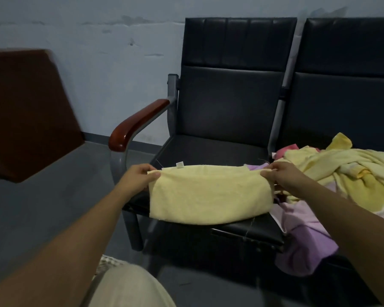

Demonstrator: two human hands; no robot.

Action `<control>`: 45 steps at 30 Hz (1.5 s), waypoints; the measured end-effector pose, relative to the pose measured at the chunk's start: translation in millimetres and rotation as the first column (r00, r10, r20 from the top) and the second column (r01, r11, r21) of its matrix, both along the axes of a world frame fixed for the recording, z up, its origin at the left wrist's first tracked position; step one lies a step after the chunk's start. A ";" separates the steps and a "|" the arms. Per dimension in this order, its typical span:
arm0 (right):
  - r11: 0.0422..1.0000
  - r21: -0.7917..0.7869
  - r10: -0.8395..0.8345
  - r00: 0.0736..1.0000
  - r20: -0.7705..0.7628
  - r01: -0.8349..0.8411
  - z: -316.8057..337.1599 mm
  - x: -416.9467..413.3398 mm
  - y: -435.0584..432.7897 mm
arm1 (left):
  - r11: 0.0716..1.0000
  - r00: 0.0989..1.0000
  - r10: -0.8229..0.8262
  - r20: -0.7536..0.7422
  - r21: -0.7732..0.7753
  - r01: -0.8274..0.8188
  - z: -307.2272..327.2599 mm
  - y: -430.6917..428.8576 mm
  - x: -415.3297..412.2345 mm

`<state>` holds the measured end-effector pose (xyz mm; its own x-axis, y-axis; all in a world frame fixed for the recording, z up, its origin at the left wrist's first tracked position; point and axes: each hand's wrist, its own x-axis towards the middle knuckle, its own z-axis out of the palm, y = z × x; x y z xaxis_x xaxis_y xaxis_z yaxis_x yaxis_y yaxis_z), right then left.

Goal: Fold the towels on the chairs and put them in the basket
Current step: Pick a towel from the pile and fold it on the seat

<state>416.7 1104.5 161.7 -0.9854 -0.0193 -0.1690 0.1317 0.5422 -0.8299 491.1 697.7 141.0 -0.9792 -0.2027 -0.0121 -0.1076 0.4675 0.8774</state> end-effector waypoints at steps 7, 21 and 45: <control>0.991 0.077 -0.094 0.979 -0.182 0.110 -26.1 -69.0 -20.4 | 0.978 0.977 0.209 -0.048 -0.002 -0.209 -23.0 3.2 -72.5; 0.888 0.368 -0.118 0.908 -0.401 0.277 -115.0 -145.4 -68.7 | 0.898 0.911 0.412 0.003 -0.172 -0.405 -84.3 7.8 -159.4; 0.623 0.636 0.578 0.816 0.018 -0.456 -106.0 21.3 -150.0 | 0.948 0.948 0.163 0.271 -0.309 -0.075 -19.5 26.7 -64.8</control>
